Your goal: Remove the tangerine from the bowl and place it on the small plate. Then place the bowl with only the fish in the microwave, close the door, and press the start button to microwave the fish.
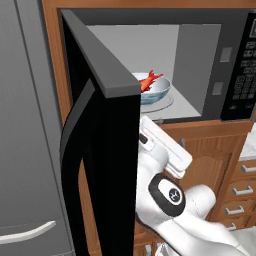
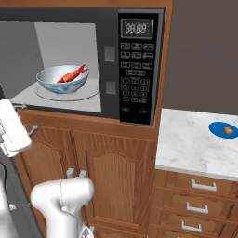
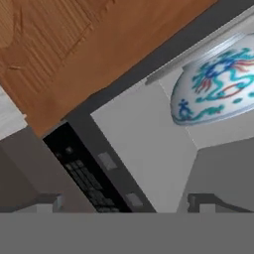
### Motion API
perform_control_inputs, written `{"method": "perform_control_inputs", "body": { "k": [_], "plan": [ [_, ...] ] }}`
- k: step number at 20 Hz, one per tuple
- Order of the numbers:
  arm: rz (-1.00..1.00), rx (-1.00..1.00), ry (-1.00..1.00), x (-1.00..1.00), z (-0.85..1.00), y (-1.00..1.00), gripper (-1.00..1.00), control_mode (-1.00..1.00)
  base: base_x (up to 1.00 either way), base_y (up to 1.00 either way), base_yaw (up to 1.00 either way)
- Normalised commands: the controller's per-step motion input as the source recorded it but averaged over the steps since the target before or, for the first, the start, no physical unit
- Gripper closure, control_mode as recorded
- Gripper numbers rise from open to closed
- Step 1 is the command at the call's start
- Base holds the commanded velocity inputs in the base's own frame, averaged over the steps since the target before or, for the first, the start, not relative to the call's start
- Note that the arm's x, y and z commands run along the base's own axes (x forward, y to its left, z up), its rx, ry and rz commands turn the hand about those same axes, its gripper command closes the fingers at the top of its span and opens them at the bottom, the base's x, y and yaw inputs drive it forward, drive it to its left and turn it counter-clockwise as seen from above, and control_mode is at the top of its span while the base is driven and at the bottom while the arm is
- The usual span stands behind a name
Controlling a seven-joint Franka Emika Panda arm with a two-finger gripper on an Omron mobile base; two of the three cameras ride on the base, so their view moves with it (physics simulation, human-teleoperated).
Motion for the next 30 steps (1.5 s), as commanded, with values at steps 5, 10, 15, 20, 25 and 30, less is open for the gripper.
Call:
{"method": "perform_control_inputs", "body": {
  "k": [5, 10, 15, 20, 25, 30],
  "plan": [
    [0.00, -0.47, -0.23, 0.02, 0.00, -0.58, -1.00, -1.00, 0.00, 0.00, 0.00],
    [-0.14, -0.47, -0.22, -0.11, -0.14, -0.09, -1.00, -1.00, 0.00, 0.00, 0.00],
    [-0.19, -0.18, -0.04, -0.47, -0.55, 0.42, -1.00, -1.00, 0.00, 0.00, 0.00],
    [-0.10, -0.06, 0.02, -0.49, -0.75, 0.77, -1.00, -1.00, 0.00, 0.00, 0.00],
    [0.00, -0.05, 0.05, -0.26, -0.30, 0.90, -1.00, -1.00, 0.00, 0.00, 0.00],
    [0.03, 0.00, 0.10, -0.11, -0.04, 0.95, -1.00, -1.00, 0.00, 0.00, 0.00]
  ]
}}
